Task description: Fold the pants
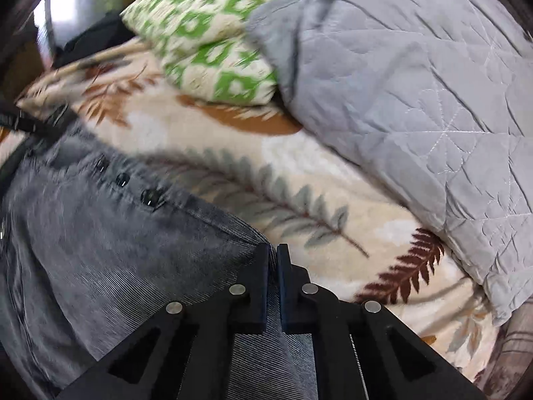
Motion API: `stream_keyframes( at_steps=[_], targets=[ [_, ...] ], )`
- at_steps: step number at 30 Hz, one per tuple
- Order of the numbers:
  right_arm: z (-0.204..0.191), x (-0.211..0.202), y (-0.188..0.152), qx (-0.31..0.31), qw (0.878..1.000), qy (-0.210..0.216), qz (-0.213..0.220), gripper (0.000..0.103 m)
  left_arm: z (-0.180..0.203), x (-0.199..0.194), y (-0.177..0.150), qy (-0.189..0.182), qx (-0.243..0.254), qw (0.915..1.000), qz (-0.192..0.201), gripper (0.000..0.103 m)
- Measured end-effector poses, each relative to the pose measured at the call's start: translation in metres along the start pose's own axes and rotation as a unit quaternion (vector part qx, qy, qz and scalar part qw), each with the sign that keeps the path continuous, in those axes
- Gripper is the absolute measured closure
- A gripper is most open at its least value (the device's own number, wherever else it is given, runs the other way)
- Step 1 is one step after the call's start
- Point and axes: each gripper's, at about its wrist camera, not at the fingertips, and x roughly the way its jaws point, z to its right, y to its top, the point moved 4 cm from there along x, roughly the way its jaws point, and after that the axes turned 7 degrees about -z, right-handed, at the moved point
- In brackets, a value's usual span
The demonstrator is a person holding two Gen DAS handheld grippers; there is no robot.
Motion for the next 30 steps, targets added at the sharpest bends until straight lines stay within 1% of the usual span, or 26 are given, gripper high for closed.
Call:
stream_keyframes(
  at_steps=[1, 2, 3, 4, 5, 6, 7, 8, 9, 10, 11, 12, 13, 15, 16, 17, 18, 19, 20, 21, 22, 24, 25, 26, 28, 30],
  targets=[
    [0.000, 0.011, 0.000, 0.005, 1.000, 0.001, -0.013, 0.099, -0.003, 0.007, 0.001, 0.017, 0.003, 0.9998, -0.004, 0.091],
    [-0.002, 0.024, 0.002, 0.010, 0.999, 0.007, -0.032, 0.099, -0.003, 0.009, 0.001, 0.016, 0.005, 0.9999, -0.003, 0.091],
    [-0.003, 0.028, 0.002, 0.014, 0.999, 0.000, -0.030, 0.097, -0.005, 0.006, 0.001, 0.008, -0.004, 1.0000, 0.000, 0.091],
    [-0.004, 0.024, 0.001, 0.018, 1.000, -0.006, -0.016, 0.093, -0.006, 0.003, 0.001, -0.004, -0.014, 0.9999, -0.002, 0.091],
    [-0.003, 0.021, 0.001, 0.022, 1.000, -0.005, -0.015, 0.093, -0.012, -0.002, 0.001, -0.034, -0.030, 0.9990, -0.008, 0.091],
    [0.001, 0.017, -0.001, 0.031, 0.999, -0.002, -0.020, 0.085, -0.020, -0.008, 0.001, -0.059, -0.049, 0.9970, -0.009, 0.091],
    [0.012, 0.008, -0.005, 0.049, 0.999, 0.004, -0.021, 0.077, -0.034, -0.017, 0.000, -0.074, -0.063, 0.9952, -0.006, 0.091],
    [0.022, -0.003, -0.010, 0.062, 0.998, 0.011, -0.012, 0.077, -0.040, -0.023, -0.002, -0.085, -0.070, 0.9940, -0.002, 0.087],
    [0.038, -0.018, -0.019, 0.085, 0.996, 0.023, 0.001, 0.077, -0.046, -0.030, -0.003, -0.088, -0.073, 0.9934, -0.001, 0.079],
    [0.059, -0.032, -0.030, 0.113, 0.993, 0.028, 0.010, 0.070, -0.053, -0.037, -0.008, -0.085, -0.076, 0.9934, -0.002, 0.073],
    [0.080, -0.042, -0.042, 0.138, 0.990, 0.028, 0.014, 0.064, -0.057, -0.042, -0.011, -0.084, -0.077, 0.9935, -0.002, 0.057],
    [0.106, -0.054, -0.058, 0.171, 0.985, 0.026, 0.017, 0.054, -0.061, -0.048, -0.017, -0.080, -0.073, 0.9941, -0.001, 0.048],
    [0.135, -0.065, -0.078, 0.209, 0.977, 0.023, 0.019, 0.051, -0.067, -0.053, -0.018, -0.073, -0.070, 0.9948, 0.001, 0.039],
    [0.188, -0.079, -0.112, 0.279, 0.960, 0.024, 0.024, 0.051, -0.067, -0.062, -0.023, -0.063, -0.065, 0.9959, 0.006, 0.038],
    [0.221, -0.090, -0.140, 0.330, 0.943, 0.018, 0.030, 0.051, -0.066, -0.062, -0.024, -0.060, -0.063, 0.9962, 0.006, 0.038],
    [0.239, -0.091, -0.155, 0.359, 0.933, 0.012, 0.032, 0.050, -0.068, -0.063, -0.025, -0.059, -0.066, 0.9961, 0.004, 0.037],
    [0.254, -0.092, -0.171, 0.386, 0.922, 0.012, 0.031, 0.046, -0.068, -0.062, -0.023, -0.061, -0.073, 0.9955, -0.001, 0.036],
    [0.269, -0.092, -0.189, 0.414, 0.910, 0.015, 0.027, 0.046, -0.066, -0.059, -0.022, -0.064, -0.076, 0.9950, -0.005, 0.034],
    [0.274, -0.089, -0.196, 0.427, 0.904, 0.021, 0.026, 0.045, -0.059, -0.053, -0.016, -0.065, -0.077, 0.9949, -0.010, 0.033],
    [0.274, -0.083, -0.200, 0.434, 0.900, 0.033, 0.022, 0.042, -0.054, -0.047, -0.011, -0.060, -0.078, 0.9950, -0.018, 0.033],
    [0.274, -0.072, -0.202, 0.436, 0.899, 0.041, 0.012, 0.040, -0.046, -0.039, -0.007, -0.061, -0.078, 0.9948, -0.025, 0.033],
    [0.268, -0.056, -0.196, 0.426, 0.904, 0.044, 0.001, 0.040, -0.039, -0.030, 0.003, -0.055, -0.083, 0.9944, -0.034, 0.033],
    [0.267, -0.048, -0.191, 0.420, 0.906, 0.046, 0.005, 0.040, -0.040, -0.028, 0.007, -0.055, -0.088, 0.9941, -0.031, 0.033],
    [0.267, -0.046, -0.194, 0.420, 0.906, 0.050, 0.008, 0.040, -0.041, -0.027, 0.012, -0.059, -0.096, 0.9932, -0.027, 0.033],
    [0.267, -0.033, -0.191, 0.423, 0.904, 0.060, 0.009, 0.040, -0.046, -0.021, 0.022, -0.086, -0.117, 0.9890, -0.031, 0.032],
    [0.262, -0.019, -0.189, 0.415, 0.907, 0.071, 0.001, 0.039, -0.047, -0.011, 0.028, -0.102, -0.123, 0.9860, -0.048, 0.031]
  ],
)
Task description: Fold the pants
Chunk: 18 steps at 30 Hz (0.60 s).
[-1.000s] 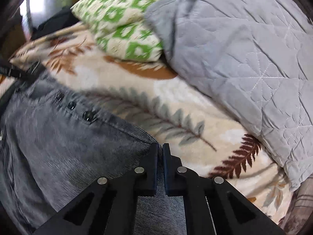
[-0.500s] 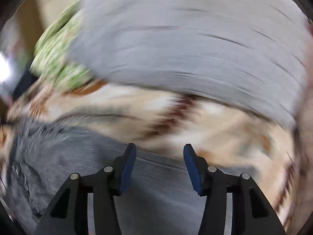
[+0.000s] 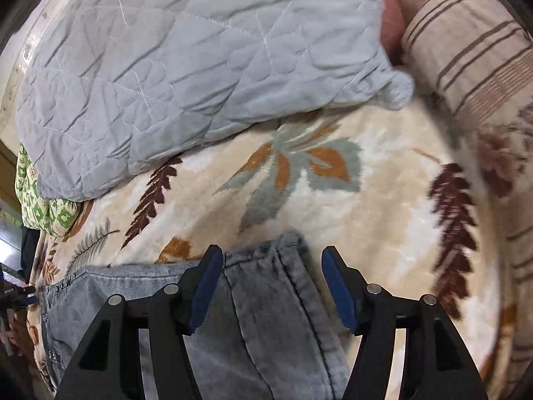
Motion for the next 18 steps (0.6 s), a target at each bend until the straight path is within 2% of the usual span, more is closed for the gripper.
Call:
stream_keyframes(
  at_steps=[3, 5, 6, 8, 9, 11, 12, 13, 14, 15, 16, 18],
  targets=[
    [-0.008, 0.019, -0.003, -0.026, 1.000, 0.003, -0.013, 0.036, 0.001, 0.014, 0.005, 0.014, 0.003, 0.9998, -0.015, 0.031],
    [-0.013, 0.022, -0.005, -0.042, 0.999, 0.005, -0.004, 0.033, 0.005, 0.027, 0.004, 0.004, 0.010, 0.9994, -0.031, 0.031],
    [-0.014, 0.022, -0.006, -0.043, 0.999, 0.012, 0.000, 0.034, 0.010, 0.031, 0.003, 0.008, 0.021, 0.9992, -0.033, 0.025],
    [-0.015, 0.022, -0.006, -0.045, 0.999, 0.017, 0.001, 0.036, 0.019, 0.033, 0.001, 0.017, 0.047, 0.9985, -0.023, 0.020],
    [-0.016, 0.022, -0.007, -0.050, 0.999, 0.008, 0.003, 0.041, 0.023, 0.033, -0.001, 0.023, 0.060, 0.9977, -0.020, 0.020],
    [-0.018, 0.023, -0.007, -0.061, 0.998, -0.016, -0.002, 0.067, 0.030, 0.033, -0.004, 0.034, 0.076, 0.9965, -0.010, 0.020],
    [-0.018, 0.023, -0.008, -0.066, 0.998, -0.025, -0.006, 0.089, 0.032, 0.030, -0.005, 0.036, 0.082, 0.9960, 0.001, 0.024],
    [-0.019, 0.021, -0.009, -0.071, 0.997, -0.029, -0.006, 0.090, 0.035, 0.028, -0.007, 0.038, 0.088, 0.9953, 0.011, 0.029],
    [-0.021, 0.019, -0.010, -0.078, 0.996, -0.040, -0.001, 0.090, 0.038, 0.025, -0.009, 0.046, 0.098, 0.9938, 0.022, 0.055],
    [-0.023, 0.017, -0.010, -0.082, 0.995, -0.049, 0.003, 0.090, 0.041, 0.021, -0.012, 0.067, 0.113, 0.9907, 0.036, 0.087],
    [-0.026, 0.014, -0.011, -0.086, 0.995, -0.056, 0.007, 0.090, 0.042, 0.021, -0.015, 0.082, 0.121, 0.9885, 0.040, 0.096],
    [-0.028, 0.007, -0.013, -0.092, 0.993, -0.068, 0.017, 0.090, 0.048, 0.016, -0.020, 0.118, 0.135, 0.9818, 0.062, 0.096]
  ],
)
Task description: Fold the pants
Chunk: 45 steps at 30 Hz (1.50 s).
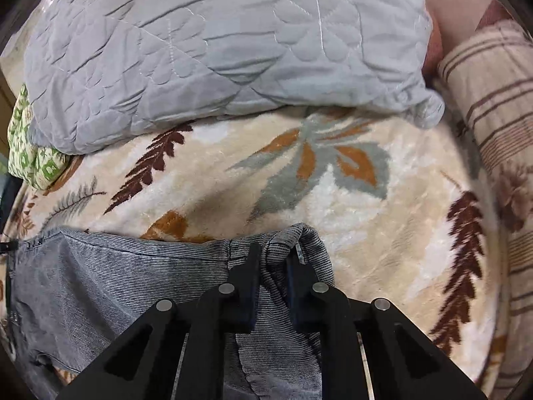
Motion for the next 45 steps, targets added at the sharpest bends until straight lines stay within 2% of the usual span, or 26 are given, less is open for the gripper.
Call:
stream_keyframes(
  at_steps=[1, 6, 10, 15, 18, 25, 29, 37, 40, 45],
  targets=[
    [-0.001, -0.005, 0.000, -0.001, 1.000, -0.005, 0.007, 0.090, 0.004, -0.007, -0.003, 0.028, 0.012, 0.9994, 0.019, 0.096],
    [0.000, -0.037, -0.005, 0.008, 0.999, -0.014, 0.040, 0.090, 0.022, -0.050, -0.024, 0.082, 0.035, 0.9908, 0.102, 0.096],
    [-0.003, -0.068, -0.014, 0.017, 0.998, -0.011, 0.066, 0.090, 0.022, -0.085, -0.035, 0.102, 0.036, 0.9835, 0.145, 0.096],
    [0.002, -0.106, -0.039, 0.036, 0.995, -0.003, 0.091, 0.090, 0.021, -0.123, -0.068, 0.105, 0.032, 0.9771, 0.182, 0.097],
    [0.005, -0.132, -0.066, 0.049, 0.993, 0.002, 0.106, 0.090, 0.019, -0.144, -0.096, 0.105, 0.021, 0.9732, 0.203, 0.097],
    [0.020, -0.186, -0.150, 0.082, 0.988, 0.022, 0.129, 0.090, 0.008, -0.171, -0.167, 0.083, 0.000, 0.9692, 0.232, 0.097],
    [0.031, -0.197, -0.200, 0.104, 0.986, 0.034, 0.129, 0.090, -0.002, -0.166, -0.206, 0.067, -0.013, 0.9724, 0.223, 0.097],
    [0.032, -0.188, -0.292, 0.133, 0.984, 0.050, 0.104, 0.090, -0.016, -0.120, -0.270, 0.043, -0.022, 0.9861, 0.159, 0.097],
    [0.034, -0.172, -0.314, 0.154, 0.983, 0.051, 0.086, 0.090, -0.020, -0.100, -0.283, 0.059, -0.023, 0.9884, 0.138, 0.097],
    [0.034, -0.154, -0.326, 0.170, 0.983, 0.036, 0.056, 0.088, -0.035, -0.078, -0.287, 0.058, -0.047, 0.9927, 0.095, 0.097]
  ],
)
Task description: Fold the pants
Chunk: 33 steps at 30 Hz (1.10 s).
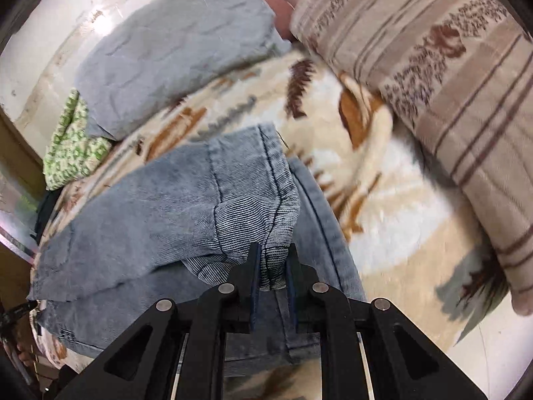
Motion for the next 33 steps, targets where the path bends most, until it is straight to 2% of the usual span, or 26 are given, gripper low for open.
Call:
stream_keyframes(
  at_steps=[1, 4, 6, 7, 8, 9, 11, 13, 14, 15, 18, 23, 28, 33],
  targets=[
    [-0.002, -0.001, -0.001, 0.000, 1.000, -0.004, 0.000, 0.084, -0.004, 0.001, -0.001, 0.000, -0.005, 1.0000, -0.005, 0.097],
    [-0.006, -0.011, -0.003, -0.001, 1.000, -0.011, 0.003, 0.083, -0.019, -0.001, -0.006, -0.010, -0.021, 0.9996, -0.017, 0.094],
    [-0.010, -0.024, -0.003, -0.002, 1.000, -0.013, 0.012, 0.080, -0.029, -0.006, -0.011, -0.028, -0.040, 0.9985, -0.026, 0.083],
    [-0.013, -0.033, -0.004, 0.000, 1.000, -0.008, 0.018, 0.077, -0.035, -0.010, -0.015, -0.048, -0.055, 0.9969, -0.030, 0.079],
    [-0.016, -0.039, -0.005, 0.001, 1.000, -0.001, 0.022, 0.074, -0.038, -0.015, -0.018, -0.073, -0.068, 0.9944, -0.032, 0.070],
    [-0.022, -0.045, -0.005, 0.001, 1.000, 0.011, 0.026, 0.065, -0.039, -0.020, -0.020, -0.098, -0.081, 0.9913, -0.034, 0.058],
    [-0.041, -0.055, -0.007, -0.005, 0.998, 0.047, 0.036, 0.055, -0.034, -0.027, -0.020, -0.132, -0.091, 0.9863, -0.036, 0.045],
    [-0.066, -0.056, -0.012, -0.014, 0.996, 0.083, 0.036, 0.040, -0.021, -0.030, -0.019, -0.165, -0.095, 0.9805, -0.048, 0.042],
    [-0.078, -0.054, -0.015, -0.015, 0.994, 0.102, 0.031, 0.038, -0.015, -0.029, -0.017, -0.180, -0.093, 0.9778, -0.055, 0.039],
    [-0.092, -0.046, -0.019, -0.015, 0.991, 0.130, 0.017, 0.035, -0.005, -0.027, -0.016, -0.195, -0.091, 0.9745, -0.064, 0.037],
    [-0.123, -0.014, -0.030, 0.001, 0.981, 0.193, -0.034, 0.034, 0.012, -0.017, -0.011, -0.215, -0.102, 0.9677, -0.083, 0.037],
    [-0.155, 0.038, -0.046, 0.033, 0.967, 0.235, -0.091, 0.034, 0.022, 0.005, -0.011, -0.238, -0.132, 0.9558, -0.111, 0.037],
    [-0.166, 0.065, -0.046, 0.064, 0.960, 0.253, -0.100, 0.034, 0.025, 0.022, -0.007, -0.258, -0.154, 0.9458, -0.124, 0.037],
    [-0.169, 0.078, -0.036, 0.099, 0.954, 0.272, -0.078, 0.035, 0.033, 0.038, 0.003, -0.253, -0.166, 0.9439, -0.133, 0.037]
  ],
)
